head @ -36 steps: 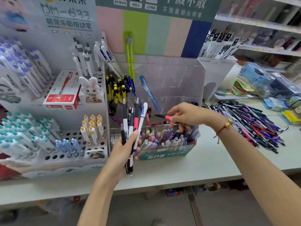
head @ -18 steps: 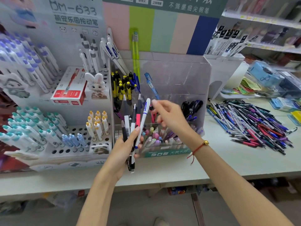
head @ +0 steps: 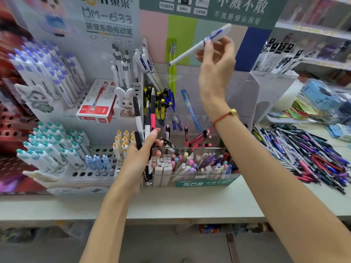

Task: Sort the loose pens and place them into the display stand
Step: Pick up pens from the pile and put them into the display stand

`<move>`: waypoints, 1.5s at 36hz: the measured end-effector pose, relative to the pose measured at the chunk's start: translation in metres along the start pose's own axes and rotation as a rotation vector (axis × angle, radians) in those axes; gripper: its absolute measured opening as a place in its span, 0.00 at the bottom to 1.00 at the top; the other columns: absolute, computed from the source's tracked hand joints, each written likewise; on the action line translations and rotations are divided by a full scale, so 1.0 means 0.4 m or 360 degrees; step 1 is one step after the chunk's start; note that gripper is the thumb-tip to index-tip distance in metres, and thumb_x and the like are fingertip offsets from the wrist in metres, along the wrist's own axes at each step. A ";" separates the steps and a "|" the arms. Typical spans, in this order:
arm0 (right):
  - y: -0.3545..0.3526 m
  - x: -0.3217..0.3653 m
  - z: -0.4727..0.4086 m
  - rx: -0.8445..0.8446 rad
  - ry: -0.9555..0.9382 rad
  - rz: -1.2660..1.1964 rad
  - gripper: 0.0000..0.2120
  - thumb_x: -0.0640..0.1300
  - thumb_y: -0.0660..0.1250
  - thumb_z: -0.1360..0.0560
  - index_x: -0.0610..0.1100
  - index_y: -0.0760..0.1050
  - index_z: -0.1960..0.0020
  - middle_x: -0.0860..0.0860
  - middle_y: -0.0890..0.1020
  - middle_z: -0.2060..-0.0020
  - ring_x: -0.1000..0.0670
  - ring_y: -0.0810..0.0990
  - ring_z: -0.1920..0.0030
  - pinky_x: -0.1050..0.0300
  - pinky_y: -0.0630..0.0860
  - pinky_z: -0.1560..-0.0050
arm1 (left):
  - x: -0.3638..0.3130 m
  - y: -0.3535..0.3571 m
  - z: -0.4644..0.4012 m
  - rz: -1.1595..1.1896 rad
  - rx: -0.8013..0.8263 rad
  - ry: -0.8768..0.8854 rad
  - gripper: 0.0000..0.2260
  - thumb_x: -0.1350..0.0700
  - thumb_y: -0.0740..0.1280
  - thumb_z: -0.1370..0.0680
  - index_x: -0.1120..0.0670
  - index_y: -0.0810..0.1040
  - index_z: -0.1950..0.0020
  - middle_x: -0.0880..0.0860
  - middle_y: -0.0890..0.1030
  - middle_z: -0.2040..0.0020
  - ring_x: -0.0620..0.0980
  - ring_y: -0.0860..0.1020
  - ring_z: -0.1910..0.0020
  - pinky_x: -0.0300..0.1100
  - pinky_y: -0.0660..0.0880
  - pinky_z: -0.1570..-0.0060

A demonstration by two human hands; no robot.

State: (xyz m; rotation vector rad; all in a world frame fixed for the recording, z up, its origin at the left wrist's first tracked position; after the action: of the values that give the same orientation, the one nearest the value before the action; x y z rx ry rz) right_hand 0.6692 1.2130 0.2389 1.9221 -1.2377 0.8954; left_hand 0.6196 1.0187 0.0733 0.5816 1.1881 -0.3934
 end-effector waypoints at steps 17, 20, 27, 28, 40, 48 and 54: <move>0.124 -0.065 0.077 0.0807 -0.0202 0.1091 0.18 0.42 0.69 0.26 0.46 0.75 0.37 0.50 0.78 0.50 0.53 0.74 0.51 0.61 0.72 0.52 | -0.024 0.018 -0.017 0.0090 0.0179 -0.0010 0.14 0.45 0.65 0.24 0.51 0.79 0.42 0.48 0.78 0.62 0.42 0.72 0.70 0.35 0.66 0.75; 0.054 -0.089 0.172 0.1026 0.0296 0.0822 0.11 0.50 0.66 0.23 0.48 0.79 0.43 0.56 0.81 0.55 0.59 0.77 0.55 0.67 0.72 0.53 | -0.014 0.034 -0.014 0.0023 0.0230 -0.0056 0.14 0.45 0.64 0.23 0.51 0.80 0.44 0.46 0.79 0.65 0.42 0.72 0.71 0.35 0.65 0.75; -0.093 -0.178 0.314 0.1101 0.0835 0.0476 0.09 0.45 0.65 0.21 0.45 0.82 0.46 0.56 0.84 0.57 0.64 0.81 0.58 0.71 0.74 0.53 | 0.037 0.111 0.012 -0.0258 0.0460 -0.0153 0.13 0.45 0.60 0.20 0.51 0.79 0.47 0.48 0.85 0.59 0.43 0.83 0.62 0.39 0.76 0.68; -0.122 -0.185 0.312 0.0963 0.0819 0.0440 0.08 0.44 0.64 0.21 0.47 0.82 0.47 0.55 0.85 0.57 0.62 0.82 0.56 0.67 0.75 0.51 | 0.045 0.123 0.015 -0.0235 0.0485 -0.0168 0.13 0.47 0.59 0.20 0.52 0.79 0.45 0.48 0.86 0.57 0.44 0.84 0.60 0.39 0.77 0.67; -0.329 -0.216 0.225 0.1300 0.0912 0.1338 0.16 0.46 0.53 0.17 0.49 0.72 0.32 0.58 0.78 0.56 0.57 0.75 0.55 0.64 0.67 0.55 | 0.110 0.109 -0.003 0.0225 0.0417 -0.0343 0.15 0.49 0.61 0.20 0.54 0.76 0.38 0.47 0.66 0.69 0.42 0.63 0.75 0.34 0.61 0.77; -0.260 -0.227 0.145 0.1200 0.0488 0.1584 0.06 0.51 0.72 0.27 0.49 0.77 0.56 0.57 0.78 0.67 0.56 0.76 0.67 0.63 0.71 0.65 | 0.101 0.132 0.018 0.0522 0.0614 -0.0405 0.17 0.55 0.59 0.22 0.58 0.75 0.35 0.48 0.67 0.69 0.42 0.63 0.76 0.33 0.60 0.79; -0.218 -0.289 0.178 0.0951 0.0119 0.1938 0.09 0.49 0.65 0.22 0.46 0.67 0.52 0.50 0.78 0.62 0.45 0.79 0.59 0.54 0.69 0.66 | 0.092 0.132 0.023 0.0535 0.0674 -0.0404 0.18 0.53 0.63 0.26 0.56 0.78 0.37 0.50 0.75 0.64 0.44 0.72 0.71 0.36 0.72 0.73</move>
State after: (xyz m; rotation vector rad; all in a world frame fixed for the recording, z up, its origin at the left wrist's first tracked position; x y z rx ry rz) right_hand 0.7274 1.2368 0.0902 1.3185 -2.3078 2.0879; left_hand 0.6692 1.0552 0.0523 1.0487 0.7461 -0.4183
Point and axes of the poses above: each hand's wrist, its own z-axis away from the middle knuckle, its own y-axis out of the palm, x = y × z, the point moved 8 cm from there along -z, towards the middle knuckle
